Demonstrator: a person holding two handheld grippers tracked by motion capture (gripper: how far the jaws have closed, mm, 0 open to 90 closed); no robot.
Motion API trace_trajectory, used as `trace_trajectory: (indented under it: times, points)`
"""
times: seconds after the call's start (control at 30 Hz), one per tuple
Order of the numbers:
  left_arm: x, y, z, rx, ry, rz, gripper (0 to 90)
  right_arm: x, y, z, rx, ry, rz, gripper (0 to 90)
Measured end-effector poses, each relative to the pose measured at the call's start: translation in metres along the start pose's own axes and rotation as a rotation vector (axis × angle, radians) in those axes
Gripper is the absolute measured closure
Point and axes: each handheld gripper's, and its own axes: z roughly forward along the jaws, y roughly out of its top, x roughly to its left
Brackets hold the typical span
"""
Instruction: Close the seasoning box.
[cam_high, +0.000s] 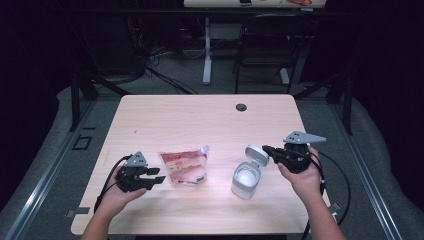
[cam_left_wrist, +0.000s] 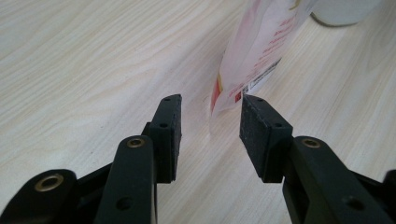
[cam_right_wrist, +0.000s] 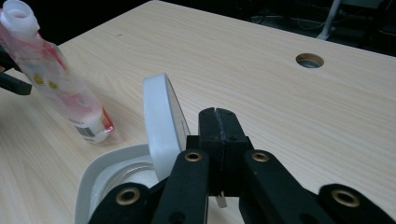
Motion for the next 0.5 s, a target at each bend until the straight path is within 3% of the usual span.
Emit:
trace_trajectory:
  times: [0.5]
  points:
    - [0.000,-0.001,0.000,-0.001,0.003,0.002,58.8,0.019,-0.010,0.004,-0.020,0.053,-0.004,90.0]
